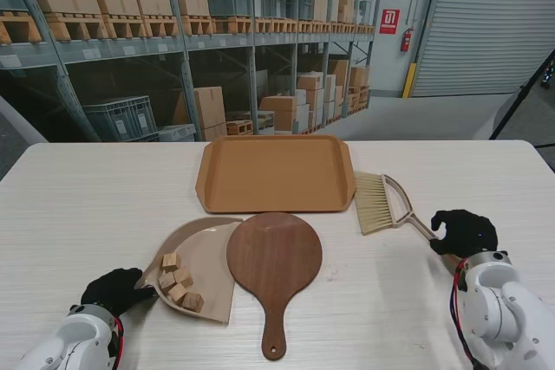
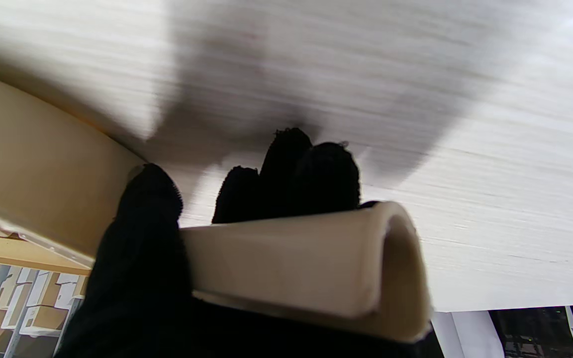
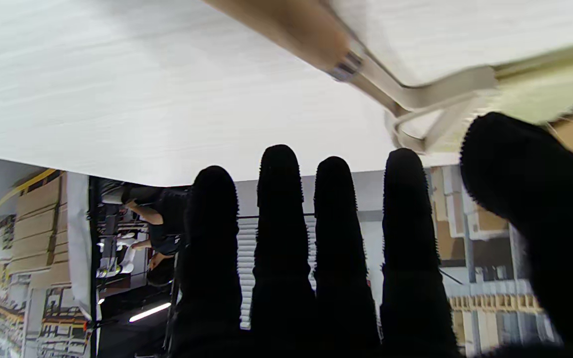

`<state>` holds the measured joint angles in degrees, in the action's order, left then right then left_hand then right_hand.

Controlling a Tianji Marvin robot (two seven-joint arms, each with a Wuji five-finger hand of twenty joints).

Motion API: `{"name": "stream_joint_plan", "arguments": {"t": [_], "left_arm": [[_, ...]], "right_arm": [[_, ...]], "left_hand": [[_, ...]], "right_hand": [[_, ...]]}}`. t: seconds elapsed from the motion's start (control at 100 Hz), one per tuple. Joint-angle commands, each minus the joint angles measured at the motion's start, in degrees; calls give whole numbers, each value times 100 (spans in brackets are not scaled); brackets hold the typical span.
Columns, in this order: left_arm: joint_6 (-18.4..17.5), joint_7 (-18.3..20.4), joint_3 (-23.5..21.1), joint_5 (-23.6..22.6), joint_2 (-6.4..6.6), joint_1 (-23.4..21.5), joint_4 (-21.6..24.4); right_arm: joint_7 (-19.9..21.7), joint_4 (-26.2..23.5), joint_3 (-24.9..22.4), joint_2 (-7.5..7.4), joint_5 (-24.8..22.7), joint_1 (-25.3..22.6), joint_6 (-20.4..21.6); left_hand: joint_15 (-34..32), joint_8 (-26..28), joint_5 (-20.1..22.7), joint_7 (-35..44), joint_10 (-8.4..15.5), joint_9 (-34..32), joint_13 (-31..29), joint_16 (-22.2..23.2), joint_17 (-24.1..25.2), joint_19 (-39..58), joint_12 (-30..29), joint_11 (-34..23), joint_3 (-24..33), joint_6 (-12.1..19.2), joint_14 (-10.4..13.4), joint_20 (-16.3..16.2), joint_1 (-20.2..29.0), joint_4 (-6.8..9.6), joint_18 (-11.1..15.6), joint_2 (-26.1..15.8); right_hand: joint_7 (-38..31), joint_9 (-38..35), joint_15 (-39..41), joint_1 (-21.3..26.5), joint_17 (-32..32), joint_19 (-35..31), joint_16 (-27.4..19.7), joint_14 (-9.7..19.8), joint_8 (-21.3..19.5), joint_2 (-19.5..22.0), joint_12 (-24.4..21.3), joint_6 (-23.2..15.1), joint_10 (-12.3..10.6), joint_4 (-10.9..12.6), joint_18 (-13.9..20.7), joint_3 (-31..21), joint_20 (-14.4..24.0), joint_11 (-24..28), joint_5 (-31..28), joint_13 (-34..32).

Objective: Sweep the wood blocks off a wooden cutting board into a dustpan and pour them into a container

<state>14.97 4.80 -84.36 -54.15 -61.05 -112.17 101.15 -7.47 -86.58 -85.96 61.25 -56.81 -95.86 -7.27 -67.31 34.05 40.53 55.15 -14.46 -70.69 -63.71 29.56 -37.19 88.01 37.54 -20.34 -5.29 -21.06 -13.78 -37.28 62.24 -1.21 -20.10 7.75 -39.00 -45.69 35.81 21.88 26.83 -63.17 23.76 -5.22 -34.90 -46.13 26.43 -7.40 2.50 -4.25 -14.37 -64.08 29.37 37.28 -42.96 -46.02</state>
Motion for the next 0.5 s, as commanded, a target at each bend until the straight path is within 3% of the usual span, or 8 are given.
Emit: {"name": "stream_joint_plan", "arguments": {"t": [0.0,0.21,0.49], "left_arm": [[15,129,31,11,-24,-58,-55],[23,129,35,17,-24,-55,-57],[63,107,24,34,-31,-72,-48]], "right_arm": [[60,-199,65,56,-5,10,148],[126,-422,340,125,632,254,496],[201,-411,990,243,1531,815,427]], "left_hand": [[-150,-2,656,47,1513,-403,-573,39,12,91,2,-4802,588,116,857,90,667,28,149,-467],[-150,0,654,47,1506,-402,-574,39,16,95,2,-4802,587,115,865,87,672,28,152,-472],[-152,7,653,49,1508,-401,-573,39,20,95,2,-4802,585,105,853,84,675,25,144,-492]], "right_hand": [[96,144,-160,-207,-88,89,-98,-56,-85,181,-78,102,106,153,-173,65,168,-83,134,143],[195,118,-296,-265,-83,122,-152,-79,-58,282,-131,158,128,161,-193,200,163,-186,185,92],[524,174,-619,-613,-88,339,-247,-165,118,1075,-285,477,229,170,-269,1035,57,-452,410,120]]}}
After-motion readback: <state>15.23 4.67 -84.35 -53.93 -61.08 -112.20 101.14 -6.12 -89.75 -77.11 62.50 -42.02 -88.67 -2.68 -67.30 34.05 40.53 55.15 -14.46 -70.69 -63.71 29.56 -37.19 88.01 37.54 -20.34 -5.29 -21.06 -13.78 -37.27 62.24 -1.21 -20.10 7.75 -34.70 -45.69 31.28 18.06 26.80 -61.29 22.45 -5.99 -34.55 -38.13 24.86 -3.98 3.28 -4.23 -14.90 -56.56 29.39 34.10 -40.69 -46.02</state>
